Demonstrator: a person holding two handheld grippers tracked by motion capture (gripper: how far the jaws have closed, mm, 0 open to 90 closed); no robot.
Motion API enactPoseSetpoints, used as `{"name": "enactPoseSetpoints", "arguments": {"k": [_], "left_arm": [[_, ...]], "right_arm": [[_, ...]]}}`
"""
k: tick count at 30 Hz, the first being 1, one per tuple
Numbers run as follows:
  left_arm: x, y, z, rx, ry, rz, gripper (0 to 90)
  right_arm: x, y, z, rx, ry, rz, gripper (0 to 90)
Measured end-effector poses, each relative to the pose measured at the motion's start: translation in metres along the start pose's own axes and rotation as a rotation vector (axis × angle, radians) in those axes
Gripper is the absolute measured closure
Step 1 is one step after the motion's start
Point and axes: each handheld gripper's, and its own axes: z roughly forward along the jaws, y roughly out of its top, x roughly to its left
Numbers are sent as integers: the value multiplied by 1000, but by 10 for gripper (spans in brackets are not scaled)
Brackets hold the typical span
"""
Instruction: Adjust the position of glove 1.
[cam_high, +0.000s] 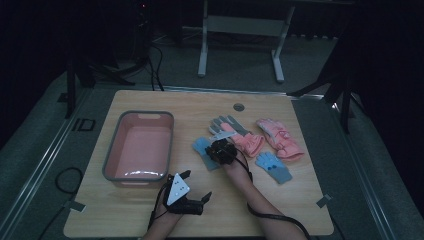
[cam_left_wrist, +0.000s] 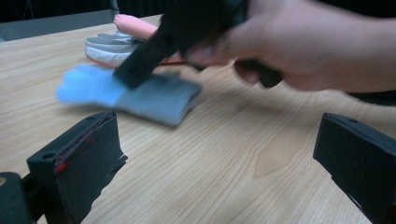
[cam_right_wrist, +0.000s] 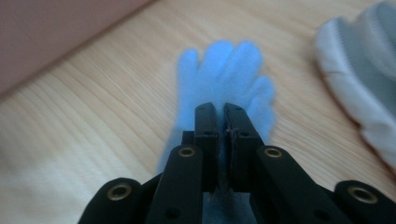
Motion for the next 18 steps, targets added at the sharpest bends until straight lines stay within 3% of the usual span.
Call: {"name": "enactPoseSetpoints", "arguments": {"k": [3,4,5,8,9,11,13,16,18], "left_arm": [[0,0,0,2,0,1,11],[0,0,0,2,0,1,11],[-1,0,0,3,0,4,11],[-1,0,0,4,0,8,11],[-1,0,0,4,0,8,11],[-1,0,1,4,1,5,11],[-1,0,1,5,1,6,11],[-1,0,1,5,3,11,11],[-1,0,0,5,3,10,11]], "right_arm": [[2,2,-13,-16,-18,13,853],[3,3,-21,-26,-31,17,853],[6,1,-41,-54,-66,32,853],[7,-6,-64,-84,-93,80,853],[7,-6,-64,-84,-93,80,853],[6,-17,-87,-102,-123,131,853],[6,-26,-98,-117,-136,168,853],[9,-44,-111,-117,-134,245,853],[12,-55,-115,-105,-143,269,853]]}}
